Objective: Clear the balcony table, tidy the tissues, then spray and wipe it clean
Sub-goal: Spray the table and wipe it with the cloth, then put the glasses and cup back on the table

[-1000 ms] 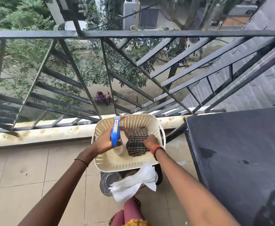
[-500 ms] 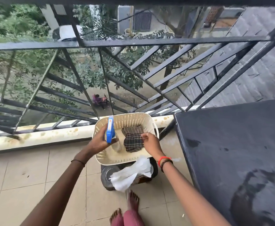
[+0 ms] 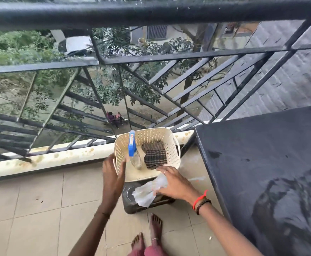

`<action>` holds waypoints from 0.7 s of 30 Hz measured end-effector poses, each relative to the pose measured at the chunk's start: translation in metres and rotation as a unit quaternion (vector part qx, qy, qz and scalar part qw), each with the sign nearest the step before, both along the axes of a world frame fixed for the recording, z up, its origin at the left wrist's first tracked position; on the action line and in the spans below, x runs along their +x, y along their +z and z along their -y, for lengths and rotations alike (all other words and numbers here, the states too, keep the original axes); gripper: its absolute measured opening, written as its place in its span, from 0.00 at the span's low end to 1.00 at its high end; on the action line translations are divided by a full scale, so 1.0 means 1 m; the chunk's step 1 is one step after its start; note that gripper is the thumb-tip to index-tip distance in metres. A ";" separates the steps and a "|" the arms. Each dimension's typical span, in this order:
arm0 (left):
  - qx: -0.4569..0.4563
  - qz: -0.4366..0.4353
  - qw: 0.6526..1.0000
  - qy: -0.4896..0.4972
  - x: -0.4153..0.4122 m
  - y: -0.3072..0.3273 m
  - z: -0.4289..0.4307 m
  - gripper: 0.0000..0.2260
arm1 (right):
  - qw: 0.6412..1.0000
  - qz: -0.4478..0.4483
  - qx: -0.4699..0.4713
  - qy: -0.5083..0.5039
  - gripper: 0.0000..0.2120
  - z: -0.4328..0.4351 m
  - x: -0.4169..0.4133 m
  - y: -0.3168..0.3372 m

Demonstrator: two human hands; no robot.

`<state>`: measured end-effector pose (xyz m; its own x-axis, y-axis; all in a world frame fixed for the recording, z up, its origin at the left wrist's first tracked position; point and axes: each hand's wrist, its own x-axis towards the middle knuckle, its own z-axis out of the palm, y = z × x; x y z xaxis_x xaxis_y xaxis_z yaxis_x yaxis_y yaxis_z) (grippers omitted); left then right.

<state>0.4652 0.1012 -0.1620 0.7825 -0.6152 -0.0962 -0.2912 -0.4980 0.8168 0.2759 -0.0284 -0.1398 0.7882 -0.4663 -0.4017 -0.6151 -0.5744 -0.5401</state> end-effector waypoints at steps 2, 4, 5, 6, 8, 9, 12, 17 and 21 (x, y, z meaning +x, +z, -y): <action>-0.036 0.014 0.999 -0.011 -0.028 0.006 -0.023 0.22 | 0.996 -0.012 -0.054 0.067 0.43 -0.004 -0.004 -0.006; -0.026 0.003 0.997 -0.076 -0.050 0.003 -0.038 0.27 | 0.990 -0.033 -0.085 0.109 0.44 -0.007 -0.004 -0.014; -0.011 0.004 0.993 -0.119 -0.059 -0.003 -0.042 0.31 | 0.987 -0.043 -0.097 0.124 0.43 -0.007 -0.004 -0.018; 0.001 0.018 0.987 -0.162 -0.064 -0.010 -0.044 0.34 | 0.983 -0.049 -0.110 0.136 0.42 -0.008 -0.004 -0.022; 0.024 0.059 0.970 -0.234 -0.070 -0.024 -0.041 0.39 | 0.978 -0.052 -0.133 0.153 0.37 -0.009 -0.004 -0.029; 0.038 0.070 0.962 -0.262 -0.072 -0.029 -0.038 0.42 | 0.976 -0.050 -0.140 0.157 0.35 -0.011 -0.005 -0.031; 0.073 0.100 0.944 -0.306 -0.076 -0.043 -0.029 0.43 | 0.976 -0.041 -0.149 0.154 0.29 -0.016 -0.006 -0.038; 0.103 0.126 0.936 -0.313 -0.079 -0.076 -0.025 0.36 | 0.976 -0.035 -0.161 0.142 0.24 -0.019 -0.003 -0.046; 0.101 0.093 0.936 -0.325 -0.073 -0.090 -0.021 0.32 | 0.981 -0.043 -0.150 0.112 0.23 -0.020 -0.005 -0.045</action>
